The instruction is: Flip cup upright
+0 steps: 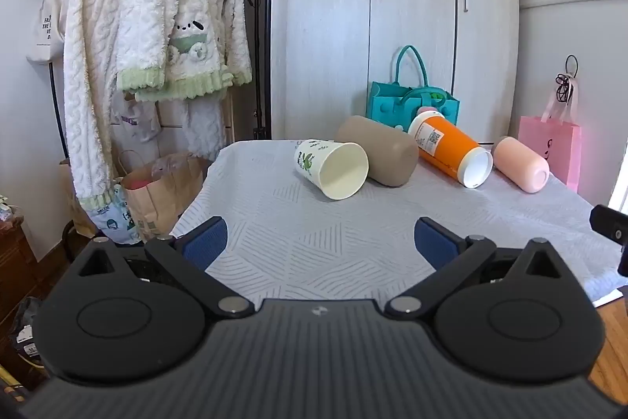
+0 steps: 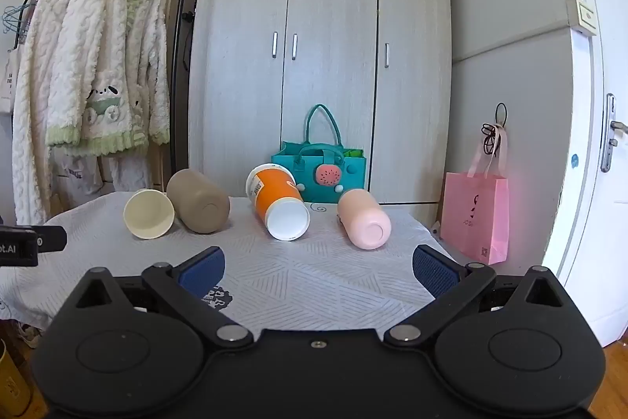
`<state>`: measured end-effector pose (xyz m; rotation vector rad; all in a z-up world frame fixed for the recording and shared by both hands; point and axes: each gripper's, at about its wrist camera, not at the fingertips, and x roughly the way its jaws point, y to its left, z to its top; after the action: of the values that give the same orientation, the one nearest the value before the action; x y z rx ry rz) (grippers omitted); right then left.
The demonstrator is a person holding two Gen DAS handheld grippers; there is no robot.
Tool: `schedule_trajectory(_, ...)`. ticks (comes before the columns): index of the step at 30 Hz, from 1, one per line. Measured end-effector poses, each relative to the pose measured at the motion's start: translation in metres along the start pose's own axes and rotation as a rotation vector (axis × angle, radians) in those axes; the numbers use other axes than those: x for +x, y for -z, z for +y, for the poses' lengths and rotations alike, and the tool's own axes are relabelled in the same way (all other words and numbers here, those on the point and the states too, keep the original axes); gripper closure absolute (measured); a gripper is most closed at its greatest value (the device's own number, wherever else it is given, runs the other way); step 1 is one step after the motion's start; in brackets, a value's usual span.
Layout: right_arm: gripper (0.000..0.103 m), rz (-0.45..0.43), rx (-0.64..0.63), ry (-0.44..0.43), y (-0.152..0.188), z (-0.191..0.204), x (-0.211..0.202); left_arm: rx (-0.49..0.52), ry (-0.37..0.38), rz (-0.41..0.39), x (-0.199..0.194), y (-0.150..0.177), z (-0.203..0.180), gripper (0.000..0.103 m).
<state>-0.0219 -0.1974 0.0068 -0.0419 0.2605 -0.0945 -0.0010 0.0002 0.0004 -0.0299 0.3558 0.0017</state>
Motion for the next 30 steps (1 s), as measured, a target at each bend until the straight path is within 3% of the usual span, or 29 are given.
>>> schedule_trajectory(7, 0.000, 0.004, 0.007, -0.004, -0.002, 0.001, 0.008, 0.006, 0.021, -0.003, 0.006, 0.004, -0.010, 0.000)
schedule_trajectory(30, 0.000, -0.004, -0.026, -0.005, 0.004, 0.006, -0.001, -0.030, 0.057, -0.003, -0.007, 0.001, 0.009, 0.000)
